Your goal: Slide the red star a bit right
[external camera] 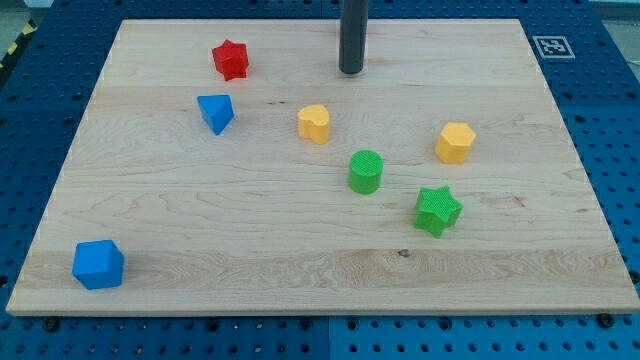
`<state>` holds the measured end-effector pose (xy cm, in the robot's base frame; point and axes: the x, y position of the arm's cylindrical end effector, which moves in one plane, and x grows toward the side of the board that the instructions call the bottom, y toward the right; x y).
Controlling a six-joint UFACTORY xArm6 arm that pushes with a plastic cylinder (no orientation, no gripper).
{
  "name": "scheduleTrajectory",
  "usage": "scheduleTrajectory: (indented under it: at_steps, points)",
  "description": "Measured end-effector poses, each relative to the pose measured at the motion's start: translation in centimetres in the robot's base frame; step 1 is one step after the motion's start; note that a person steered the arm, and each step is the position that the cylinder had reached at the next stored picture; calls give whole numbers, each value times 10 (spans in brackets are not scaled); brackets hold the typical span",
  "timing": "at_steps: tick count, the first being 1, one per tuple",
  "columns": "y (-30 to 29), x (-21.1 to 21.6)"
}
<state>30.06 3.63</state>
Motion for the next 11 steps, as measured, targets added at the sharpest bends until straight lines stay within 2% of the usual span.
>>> scheduleTrajectory:
  at_steps: [1, 3, 5, 6, 7, 8, 9, 11]
  points:
    - [-29, 20]
    - [-34, 20]
    - [-132, 17]
    - [-156, 22]
    - [-206, 9]
    - [-216, -20]
    - [-190, -25]
    - [-192, 12]
